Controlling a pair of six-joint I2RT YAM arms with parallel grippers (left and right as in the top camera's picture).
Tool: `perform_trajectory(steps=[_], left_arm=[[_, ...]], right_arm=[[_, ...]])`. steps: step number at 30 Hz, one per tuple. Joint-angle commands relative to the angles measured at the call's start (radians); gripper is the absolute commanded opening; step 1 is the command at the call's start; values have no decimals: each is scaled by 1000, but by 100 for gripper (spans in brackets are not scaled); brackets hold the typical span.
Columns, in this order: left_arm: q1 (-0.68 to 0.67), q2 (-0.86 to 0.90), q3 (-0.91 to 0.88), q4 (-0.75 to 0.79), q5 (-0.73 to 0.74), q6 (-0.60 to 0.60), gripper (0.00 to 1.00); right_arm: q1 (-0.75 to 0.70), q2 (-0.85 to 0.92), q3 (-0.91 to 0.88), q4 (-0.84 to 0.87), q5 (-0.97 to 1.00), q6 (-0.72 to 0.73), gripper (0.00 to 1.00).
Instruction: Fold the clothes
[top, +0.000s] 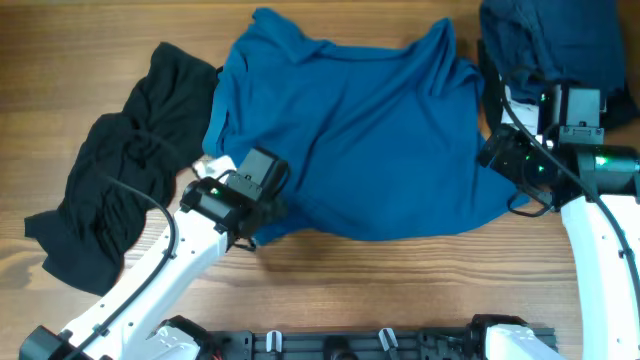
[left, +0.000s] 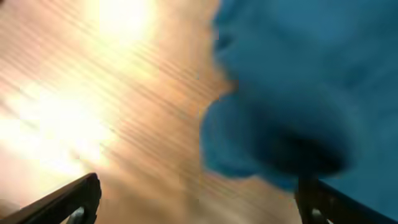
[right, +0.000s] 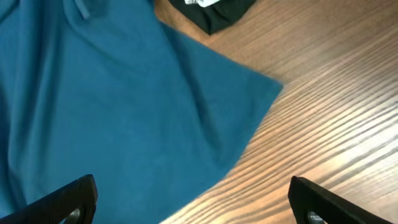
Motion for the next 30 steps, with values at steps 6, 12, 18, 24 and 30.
perform_trajectory(steps=[6,12,18,24,30], left_arm=[[-75,-2,-251,276,43,3,54],[-76,-2,-424,535,-93,41,66],[-74,53,-443,724,-106,192,67],[-74,254,-443,828,-116,192,45],[-74,224,-399,787,-120,188,4]], right_arm=[[1,42,-5,30,-9,-24,99],[1,96,-5,34,-13,-24,99],[1,99,-5,44,-12,-32,99],[1,99,-5,55,-28,-50,99],[1,99,-5,29,-27,-50,98]])
